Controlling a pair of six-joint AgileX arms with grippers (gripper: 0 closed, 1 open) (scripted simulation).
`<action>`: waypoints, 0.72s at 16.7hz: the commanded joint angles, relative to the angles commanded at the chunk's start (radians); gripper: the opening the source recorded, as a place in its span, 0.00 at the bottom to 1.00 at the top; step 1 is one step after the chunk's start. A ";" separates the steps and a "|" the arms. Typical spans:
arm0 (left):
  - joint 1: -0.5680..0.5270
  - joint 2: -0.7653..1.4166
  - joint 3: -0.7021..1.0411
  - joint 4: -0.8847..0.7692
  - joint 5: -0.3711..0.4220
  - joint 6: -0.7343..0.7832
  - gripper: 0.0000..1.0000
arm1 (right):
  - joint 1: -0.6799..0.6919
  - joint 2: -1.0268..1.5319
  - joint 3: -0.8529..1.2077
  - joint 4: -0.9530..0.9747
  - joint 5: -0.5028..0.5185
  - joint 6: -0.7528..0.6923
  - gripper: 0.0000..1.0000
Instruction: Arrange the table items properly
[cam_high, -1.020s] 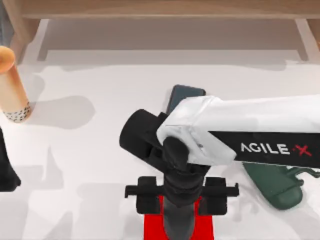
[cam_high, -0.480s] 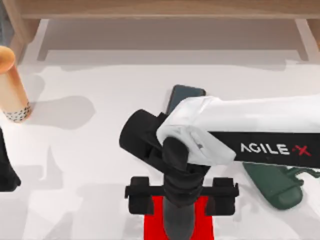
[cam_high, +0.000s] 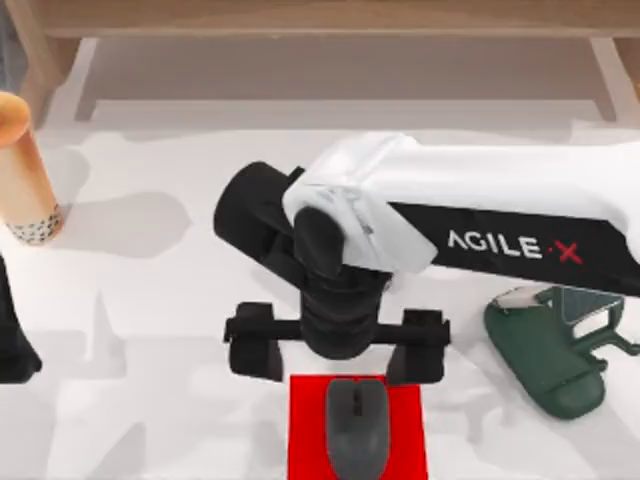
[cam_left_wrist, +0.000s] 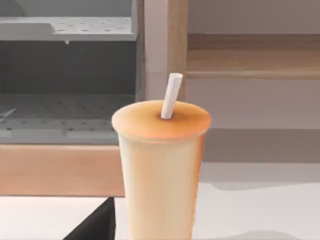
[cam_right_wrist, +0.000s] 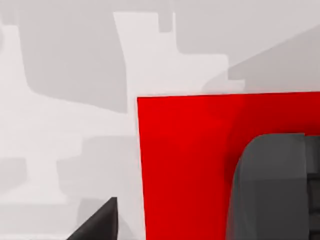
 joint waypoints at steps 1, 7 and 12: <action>0.000 0.000 0.000 0.000 0.000 0.000 1.00 | -0.013 0.036 0.065 -0.031 0.000 -0.004 1.00; 0.000 0.000 0.000 0.000 0.000 0.000 1.00 | -0.117 0.299 0.529 -0.258 0.001 -0.042 1.00; 0.000 0.000 0.000 0.000 0.000 0.000 1.00 | -0.225 0.508 0.927 -0.454 0.002 -0.088 1.00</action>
